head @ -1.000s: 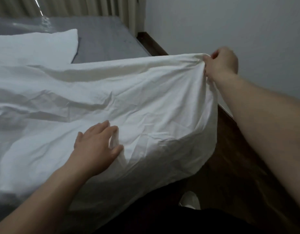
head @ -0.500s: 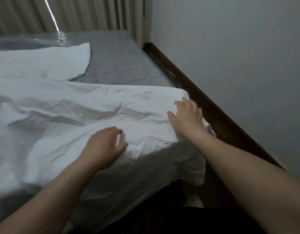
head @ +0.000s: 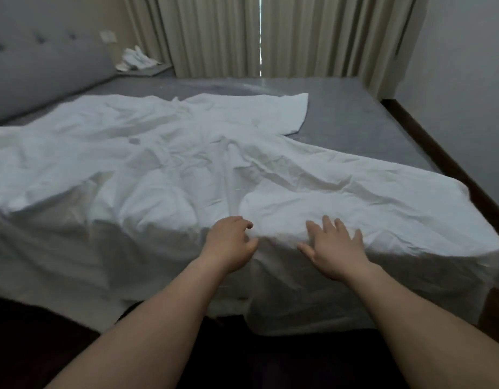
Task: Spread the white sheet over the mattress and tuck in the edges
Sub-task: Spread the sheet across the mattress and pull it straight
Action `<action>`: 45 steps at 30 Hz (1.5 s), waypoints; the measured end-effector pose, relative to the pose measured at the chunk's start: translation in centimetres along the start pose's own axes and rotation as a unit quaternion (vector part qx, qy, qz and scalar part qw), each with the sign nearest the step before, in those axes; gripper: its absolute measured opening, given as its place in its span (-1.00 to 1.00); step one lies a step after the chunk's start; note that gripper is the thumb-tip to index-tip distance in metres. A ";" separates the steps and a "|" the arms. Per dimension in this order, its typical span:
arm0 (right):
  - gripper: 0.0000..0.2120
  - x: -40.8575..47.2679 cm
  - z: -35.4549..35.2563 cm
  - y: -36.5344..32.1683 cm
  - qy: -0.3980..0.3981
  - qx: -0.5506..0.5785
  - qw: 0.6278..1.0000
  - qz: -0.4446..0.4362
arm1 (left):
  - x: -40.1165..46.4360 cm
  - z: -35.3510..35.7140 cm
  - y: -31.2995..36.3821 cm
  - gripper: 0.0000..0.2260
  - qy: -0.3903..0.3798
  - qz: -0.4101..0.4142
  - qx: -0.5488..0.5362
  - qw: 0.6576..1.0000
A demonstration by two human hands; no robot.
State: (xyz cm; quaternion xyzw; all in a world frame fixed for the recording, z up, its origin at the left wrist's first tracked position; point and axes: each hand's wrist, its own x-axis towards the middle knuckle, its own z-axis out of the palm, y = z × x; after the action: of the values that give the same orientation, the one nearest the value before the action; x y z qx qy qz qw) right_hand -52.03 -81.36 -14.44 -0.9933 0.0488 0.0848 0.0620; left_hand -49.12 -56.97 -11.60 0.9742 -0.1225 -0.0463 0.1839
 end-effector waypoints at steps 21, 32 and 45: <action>-0.48 -2.4 -0.9 -0.7 0.163 0.130 0.975 0.074 | -5.6 -4.5 -6.5 -0.80 0.025 -0.103 -0.141 0.984; -0.56 -11.1 -3.1 9.3 0.204 0.215 0.940 0.171 | -4.9 1.2 5.5 -0.58 -0.042 0.081 -0.088 0.992; -0.73 0.6 -3.8 15.8 0.249 0.333 0.897 0.150 | 11.1 5.4 18.8 -0.61 -0.032 0.211 -0.035 0.976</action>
State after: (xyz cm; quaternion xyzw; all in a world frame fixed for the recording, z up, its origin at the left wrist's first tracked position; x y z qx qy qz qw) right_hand -52.55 -97.53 -12.64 -0.8841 0.2364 -0.1785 0.3613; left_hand -43.26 -78.69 -10.15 0.9175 -0.3291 -0.0420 0.2191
